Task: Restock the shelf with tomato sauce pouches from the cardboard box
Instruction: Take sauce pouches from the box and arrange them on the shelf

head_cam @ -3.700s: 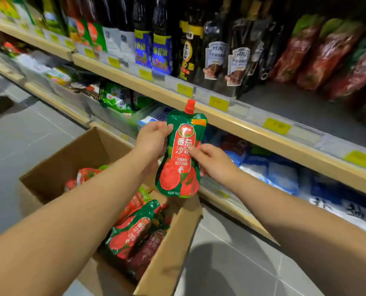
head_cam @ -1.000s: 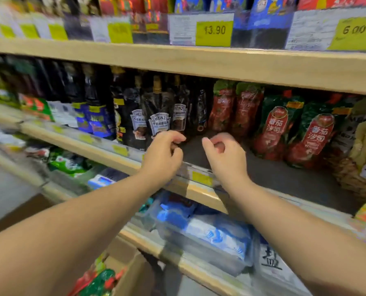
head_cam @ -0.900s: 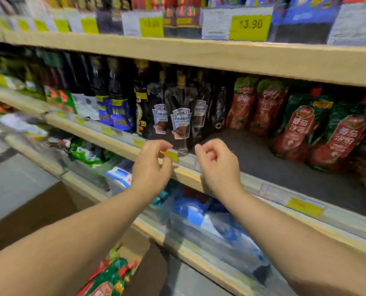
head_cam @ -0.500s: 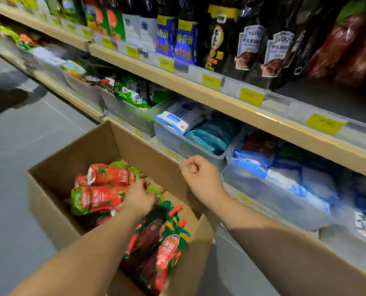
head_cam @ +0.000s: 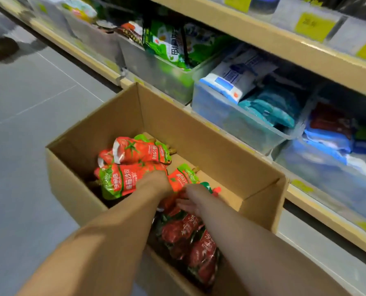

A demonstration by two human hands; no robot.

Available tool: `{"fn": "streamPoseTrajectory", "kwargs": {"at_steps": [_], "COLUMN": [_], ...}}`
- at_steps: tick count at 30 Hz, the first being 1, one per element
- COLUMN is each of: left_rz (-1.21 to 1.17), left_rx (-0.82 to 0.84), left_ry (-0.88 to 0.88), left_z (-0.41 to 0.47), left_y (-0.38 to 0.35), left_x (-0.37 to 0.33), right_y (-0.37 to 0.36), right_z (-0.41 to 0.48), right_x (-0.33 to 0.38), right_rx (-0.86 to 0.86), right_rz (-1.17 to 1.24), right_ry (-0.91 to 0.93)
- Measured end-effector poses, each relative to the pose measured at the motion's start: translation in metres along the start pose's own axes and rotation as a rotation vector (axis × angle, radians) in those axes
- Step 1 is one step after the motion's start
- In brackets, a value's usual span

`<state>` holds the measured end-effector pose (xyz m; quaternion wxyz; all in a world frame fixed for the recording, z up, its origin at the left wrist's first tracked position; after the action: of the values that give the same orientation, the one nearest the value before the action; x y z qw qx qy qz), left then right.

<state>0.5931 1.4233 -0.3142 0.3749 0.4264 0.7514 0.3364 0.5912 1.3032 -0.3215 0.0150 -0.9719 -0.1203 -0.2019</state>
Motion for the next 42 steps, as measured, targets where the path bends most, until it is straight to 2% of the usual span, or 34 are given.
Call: {"fn": "streamPoseTrajectory", "kwargs": {"at_steps": [2, 6, 12, 15, 17, 21, 24, 27, 32, 38, 42], "left_rz": [0.072, 0.111, -0.121, -0.256, -0.370, -0.590, -0.688, -0.719, -0.729, -0.726, -0.770], "left_rx": [-0.040, -0.124, 0.019, 0.091, 0.044, -0.230, -0.391, -0.520, -0.708, -0.796, -0.734], "left_ry": [0.029, 0.028, 0.262, 0.198, 0.150, 0.051, -0.112, -0.247, -0.403, -0.593, -0.729], "left_z": [0.003, 0.008, 0.013, 0.018, 0.015, -0.001, -0.017, -0.037, -0.069, -0.102, -0.121], "left_y": [-0.003, -0.011, -0.014, -0.014, -0.009, 0.006, 0.024, 0.052, 0.095, 0.137, 0.157], "left_x": [-0.002, -0.008, 0.004, 0.005, 0.003, -0.004, -0.020, -0.050, -0.120, -0.206, -0.272], "right_y": [-0.010, -0.006, -0.002, -0.001, 0.003, 0.017, 0.035, 0.062, 0.121, 0.194, 0.254], "right_z": [0.011, 0.028, 0.038, 0.036, 0.031, 0.007, -0.019, -0.058, -0.120, -0.195, -0.242], "right_x": [-0.005, -0.003, -0.013, -0.012, -0.009, 0.005, 0.022, 0.042, 0.076, 0.100, 0.110], "right_rx": [0.026, -0.057, -0.043, -0.049, -0.083, -0.174, -0.162, -0.230, -0.369, -0.521, -0.611], "right_rz": [0.042, 0.164, 0.195, 0.150, 0.121, 0.161, 0.208, 0.124, -0.013, -0.011, -0.001], "right_ry": [-0.053, -0.086, -0.159, -0.136, -0.061, 0.134, 0.405, 0.645, 0.909, 1.099, 1.134]}}
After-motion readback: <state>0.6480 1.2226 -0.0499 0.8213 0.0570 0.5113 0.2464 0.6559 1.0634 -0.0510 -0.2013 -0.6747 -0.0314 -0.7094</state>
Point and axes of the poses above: each hand's wrist, its own z-axis towards the middle knuckle, its own y-axis out of the back of the hand, x = y × z, the point moved 3 cm from there along z, towards the middle knuckle, and after that the axes turned 7 degrees about -y, right-handed, at the moved point
